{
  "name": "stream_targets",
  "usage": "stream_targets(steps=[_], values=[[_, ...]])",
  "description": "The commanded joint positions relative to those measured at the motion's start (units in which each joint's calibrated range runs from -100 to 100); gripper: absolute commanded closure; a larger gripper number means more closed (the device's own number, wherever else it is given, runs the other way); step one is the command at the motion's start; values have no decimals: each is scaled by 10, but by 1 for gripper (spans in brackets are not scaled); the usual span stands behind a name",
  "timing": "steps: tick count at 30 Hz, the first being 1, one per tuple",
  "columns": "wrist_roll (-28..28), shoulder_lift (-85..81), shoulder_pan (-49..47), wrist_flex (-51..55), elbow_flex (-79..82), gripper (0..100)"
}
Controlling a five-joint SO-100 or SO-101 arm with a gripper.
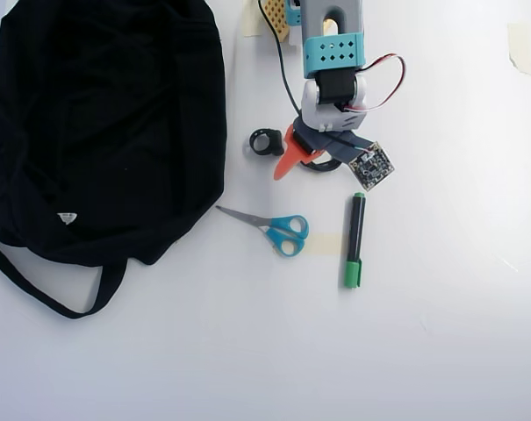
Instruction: Put the cable into the black bag
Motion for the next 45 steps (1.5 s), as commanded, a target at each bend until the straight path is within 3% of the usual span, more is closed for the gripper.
stream_targets(steps=[1, 45], values=[[2, 17, 1, -28, -21, 58], [3, 95, 18, -110, 43, 59]])
